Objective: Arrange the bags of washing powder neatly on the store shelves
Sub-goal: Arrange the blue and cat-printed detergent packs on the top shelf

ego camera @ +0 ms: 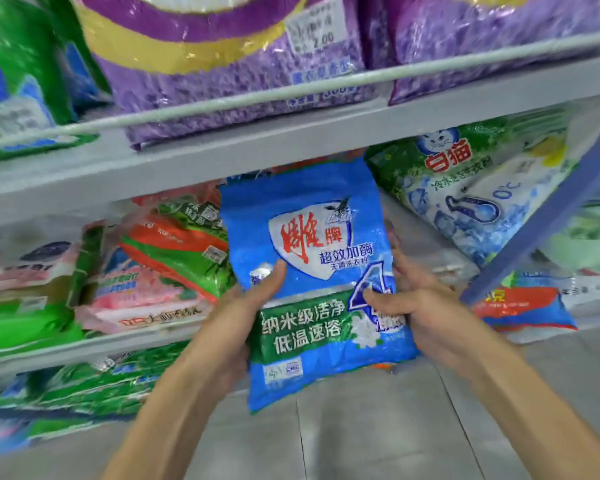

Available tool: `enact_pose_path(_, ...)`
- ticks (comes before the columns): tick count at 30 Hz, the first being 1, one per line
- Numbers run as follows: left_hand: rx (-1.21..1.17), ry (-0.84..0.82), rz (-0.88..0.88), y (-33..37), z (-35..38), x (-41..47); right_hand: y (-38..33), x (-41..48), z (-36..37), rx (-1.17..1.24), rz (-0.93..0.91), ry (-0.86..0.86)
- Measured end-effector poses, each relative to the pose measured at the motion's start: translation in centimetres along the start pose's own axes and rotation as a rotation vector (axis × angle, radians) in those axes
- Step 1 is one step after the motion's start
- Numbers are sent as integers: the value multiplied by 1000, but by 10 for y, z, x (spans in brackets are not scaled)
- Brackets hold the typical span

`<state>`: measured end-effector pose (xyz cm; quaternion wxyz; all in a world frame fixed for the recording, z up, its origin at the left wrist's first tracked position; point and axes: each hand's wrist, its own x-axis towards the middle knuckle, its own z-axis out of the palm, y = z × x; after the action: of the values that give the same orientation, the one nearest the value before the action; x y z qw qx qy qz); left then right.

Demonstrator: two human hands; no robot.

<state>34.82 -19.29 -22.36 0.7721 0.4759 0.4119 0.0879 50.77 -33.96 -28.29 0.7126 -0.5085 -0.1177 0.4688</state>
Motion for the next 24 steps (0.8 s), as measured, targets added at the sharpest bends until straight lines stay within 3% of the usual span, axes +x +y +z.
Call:
enact_pose_path(4,-30,90,80,-13,-9,-46,-3,-47,12,67,131,-53)
enact_pose_path(8,-86,178,88,-5,-7,-94,-24,-86,42,136,140,-131)
enact_pose_path(13,-152,216,122,18,-5,-161,-59,-115,84,24,191,-87)
enact_pose_path(18,-227,159,191,45,-19,-224,-85,-143,126,-30,149,-215)
enact_pose_path(24,-292,217,283,77,-47,-271,-106,-155,199,-146,93,-221)
